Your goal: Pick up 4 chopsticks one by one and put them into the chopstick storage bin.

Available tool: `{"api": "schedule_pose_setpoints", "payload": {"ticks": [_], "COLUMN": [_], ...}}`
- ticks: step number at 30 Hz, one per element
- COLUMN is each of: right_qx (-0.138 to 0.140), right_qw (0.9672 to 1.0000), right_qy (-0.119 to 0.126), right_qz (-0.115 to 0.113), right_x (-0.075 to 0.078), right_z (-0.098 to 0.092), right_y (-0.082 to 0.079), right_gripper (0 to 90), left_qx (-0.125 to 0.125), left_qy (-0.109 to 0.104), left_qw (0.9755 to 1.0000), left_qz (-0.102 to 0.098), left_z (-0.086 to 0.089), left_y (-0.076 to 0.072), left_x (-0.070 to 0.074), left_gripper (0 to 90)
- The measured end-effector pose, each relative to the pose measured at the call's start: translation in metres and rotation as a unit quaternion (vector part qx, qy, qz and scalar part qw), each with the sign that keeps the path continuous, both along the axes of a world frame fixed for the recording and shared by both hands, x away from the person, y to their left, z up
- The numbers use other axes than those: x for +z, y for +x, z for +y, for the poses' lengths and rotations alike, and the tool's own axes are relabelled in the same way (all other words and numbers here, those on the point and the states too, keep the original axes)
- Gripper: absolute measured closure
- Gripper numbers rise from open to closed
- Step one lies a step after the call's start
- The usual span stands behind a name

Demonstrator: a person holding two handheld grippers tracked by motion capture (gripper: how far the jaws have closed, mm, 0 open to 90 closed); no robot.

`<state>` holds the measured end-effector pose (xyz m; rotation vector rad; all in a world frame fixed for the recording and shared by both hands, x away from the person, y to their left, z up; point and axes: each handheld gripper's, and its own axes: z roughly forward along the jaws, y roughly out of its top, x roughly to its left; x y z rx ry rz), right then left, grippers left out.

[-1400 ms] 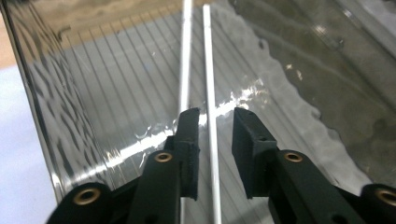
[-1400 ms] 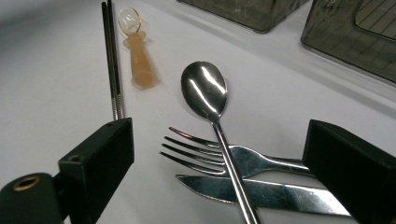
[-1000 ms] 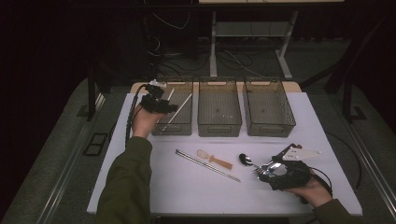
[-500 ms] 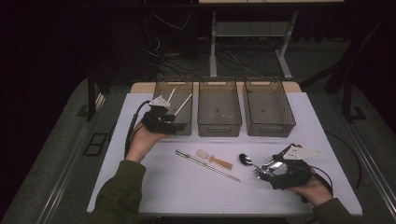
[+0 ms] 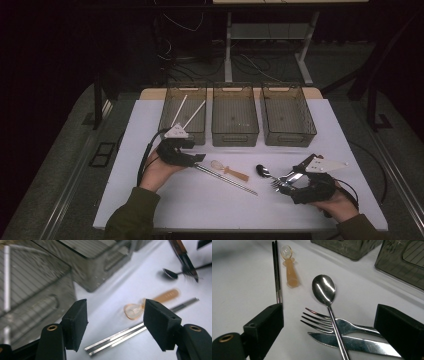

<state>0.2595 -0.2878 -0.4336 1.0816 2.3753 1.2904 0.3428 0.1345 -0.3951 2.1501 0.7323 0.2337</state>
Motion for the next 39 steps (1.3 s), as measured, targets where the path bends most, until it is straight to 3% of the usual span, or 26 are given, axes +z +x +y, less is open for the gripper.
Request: {"api": "schedule_pose_setpoints", "payload": {"ticks": [3, 6, 14, 21, 25, 39], "right_qx": [-0.003, -0.006, -0.001, 0.000, 0.001, 0.004], "right_qw": [1.0000, 1.0000, 1.0000, 1.0000, 1.0000, 1.0000], "right_qy": [0.000, -0.001, -0.004, -0.004, -0.005, -0.004], "right_qz": [0.002, 0.001, 0.001, 0.002, 0.003, 0.003], "right_x": [0.001, 0.001, 0.000, 0.000, -0.001, -0.001], "right_z": [-0.001, -0.001, 0.001, 0.001, 0.002, 0.002], "right_y": [-0.001, -0.001, -0.001, -0.001, -0.001, -0.002], "right_gripper": [9.2, 9.2, 9.2, 9.2, 9.2, 9.2], "left_qx": [-0.012, -0.021, -0.002, 0.013, 0.012, 0.024], "left_qy": [-0.002, 0.012, 0.047, 0.064, 0.078, 0.082], "left_qw": [0.9999, 0.9997, 0.9988, 0.9977, 0.9966, 0.9956], "left_qz": [-0.005, 0.001, 0.017, 0.022, 0.023, 0.037], "left_z": [-0.001, -0.001, 0.003, -0.002, -0.001, 0.003], "left_y": [-0.006, -0.007, 0.001, 0.014, 0.018, 0.022], "left_x": [-0.006, -0.011, -0.025, -0.038, -0.042, -0.047], "left_gripper": [35.2, 43.1, 66.7, 83.9, 86.7, 87.9]}}
